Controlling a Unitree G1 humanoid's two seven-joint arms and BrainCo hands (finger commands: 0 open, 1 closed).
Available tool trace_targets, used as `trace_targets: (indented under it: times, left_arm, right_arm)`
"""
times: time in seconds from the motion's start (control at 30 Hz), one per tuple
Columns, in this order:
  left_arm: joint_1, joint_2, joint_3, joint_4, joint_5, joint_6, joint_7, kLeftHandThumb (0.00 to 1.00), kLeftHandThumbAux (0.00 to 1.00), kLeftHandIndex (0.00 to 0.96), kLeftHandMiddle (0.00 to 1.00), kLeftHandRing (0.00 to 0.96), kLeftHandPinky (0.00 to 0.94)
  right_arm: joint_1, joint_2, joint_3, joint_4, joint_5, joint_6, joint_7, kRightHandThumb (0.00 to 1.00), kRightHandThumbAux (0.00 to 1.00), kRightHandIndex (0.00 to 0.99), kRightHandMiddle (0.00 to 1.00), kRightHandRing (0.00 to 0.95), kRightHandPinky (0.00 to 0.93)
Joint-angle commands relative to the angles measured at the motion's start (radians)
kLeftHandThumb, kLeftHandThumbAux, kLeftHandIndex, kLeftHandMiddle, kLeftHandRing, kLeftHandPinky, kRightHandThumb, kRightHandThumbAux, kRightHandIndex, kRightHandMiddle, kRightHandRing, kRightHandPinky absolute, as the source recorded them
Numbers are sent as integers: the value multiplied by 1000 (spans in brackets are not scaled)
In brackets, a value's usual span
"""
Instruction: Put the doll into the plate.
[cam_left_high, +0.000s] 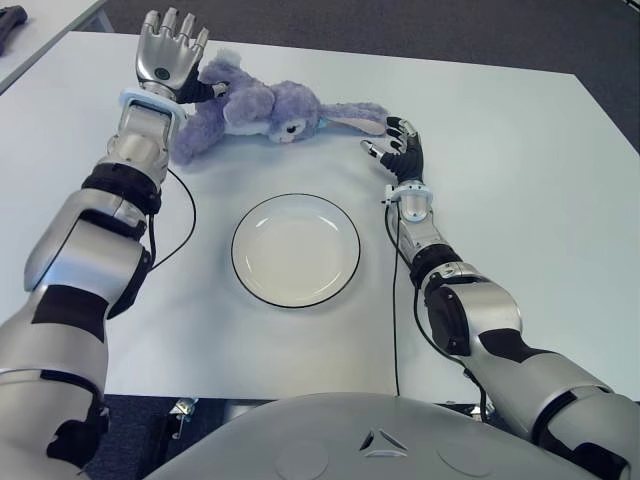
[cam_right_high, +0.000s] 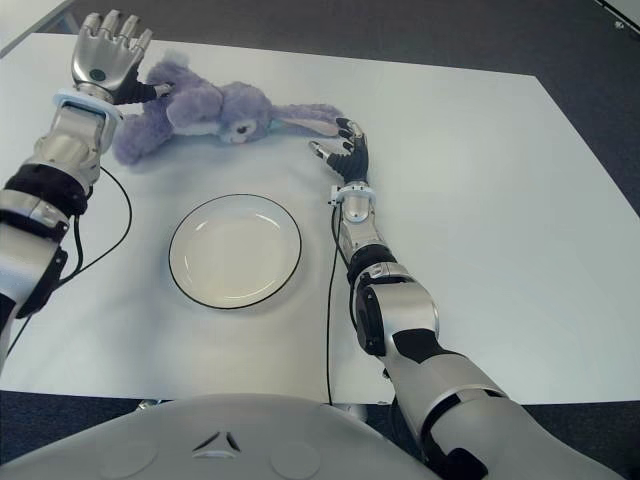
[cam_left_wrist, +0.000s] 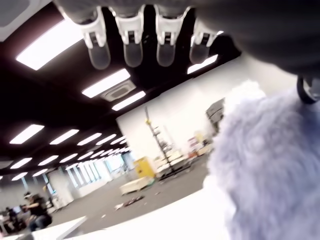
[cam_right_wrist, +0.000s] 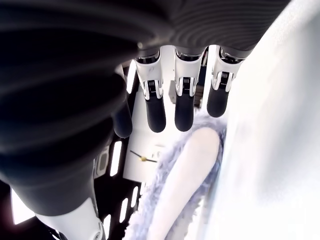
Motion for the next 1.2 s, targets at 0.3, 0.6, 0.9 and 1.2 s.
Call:
trace_targets:
  times: [0.3, 0.6, 0.9, 1.2]
  left_arm:
    - [-100, -52, -70, 177, -68, -32, -33, 228, 148, 0, 0, 0, 0]
    - [-115, -65, -94, 219, -109, -70, -104, 249, 131, 0, 0, 0, 0]
    - [-111, -75, -22, 227, -270, -182, -260, 260, 165, 0, 0, 0, 0]
    - [-97, -75, 34, 214, -396, -260, -364, 228, 228, 0, 0, 0, 0]
  right_arm:
    - [204, 31, -1, 137, -7, 107, 4, 133, 846, 215, 190, 170, 156]
    - [206, 32, -1, 137, -8, 102, 5, 137, 839, 218, 193, 169, 151]
    - [207, 32, -1, 137, -8, 102, 0, 149, 843, 209, 195, 171, 150]
    - [205, 35, -7, 137, -2, 115, -6, 202, 863, 210, 183, 153, 125]
